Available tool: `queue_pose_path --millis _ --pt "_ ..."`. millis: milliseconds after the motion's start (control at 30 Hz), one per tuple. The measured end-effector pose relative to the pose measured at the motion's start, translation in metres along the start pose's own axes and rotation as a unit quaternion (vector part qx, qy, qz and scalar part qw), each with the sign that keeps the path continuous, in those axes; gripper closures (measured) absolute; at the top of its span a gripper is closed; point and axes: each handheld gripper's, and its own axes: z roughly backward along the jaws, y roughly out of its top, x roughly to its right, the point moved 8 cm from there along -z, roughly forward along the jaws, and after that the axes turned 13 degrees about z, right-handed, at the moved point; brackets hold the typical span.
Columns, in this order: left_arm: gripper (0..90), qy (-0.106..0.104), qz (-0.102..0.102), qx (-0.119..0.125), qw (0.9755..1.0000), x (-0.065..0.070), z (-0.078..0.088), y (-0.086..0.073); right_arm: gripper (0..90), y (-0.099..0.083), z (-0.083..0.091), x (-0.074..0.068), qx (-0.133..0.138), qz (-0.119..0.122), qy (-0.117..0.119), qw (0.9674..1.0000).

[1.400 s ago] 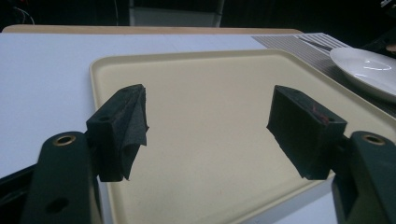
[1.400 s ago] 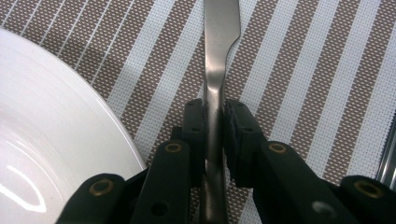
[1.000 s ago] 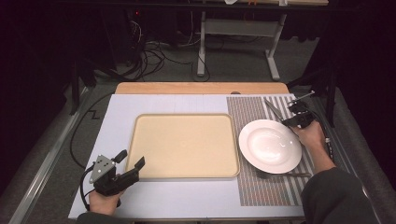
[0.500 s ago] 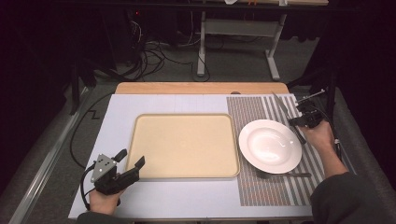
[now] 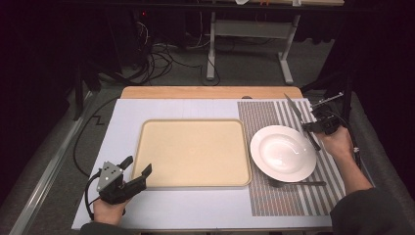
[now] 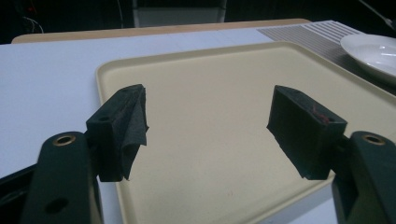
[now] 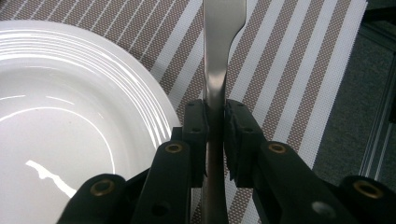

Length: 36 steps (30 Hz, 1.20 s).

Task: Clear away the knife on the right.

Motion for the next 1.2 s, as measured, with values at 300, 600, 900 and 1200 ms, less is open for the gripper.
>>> queue_pose_path --millis 300,600,900,1200 --pt "29.0 -0.005 -0.003 0.002 1.0 0.0 0.0 0.001 80.6 0.002 0.012 -0.009 0.001 0.005 0.002 1.0" --pt "29.0 -0.005 -0.003 0.001 1.0 -0.003 -0.001 0.003 80.5 0.004 0.026 -0.029 -0.005 0.012 0.011 0.9998" --pt "29.0 -0.01 -0.007 -0.004 0.9999 0.0 -0.003 0.001 80.5 0.006 0.029 -0.058 0.002 0.012 0.041 0.9991" --pt "29.0 -0.011 -0.004 0.002 0.9999 0.0 0.0 0.001 80.5 0.009 0.032 -0.088 0.009 0.021 0.06 0.9979"
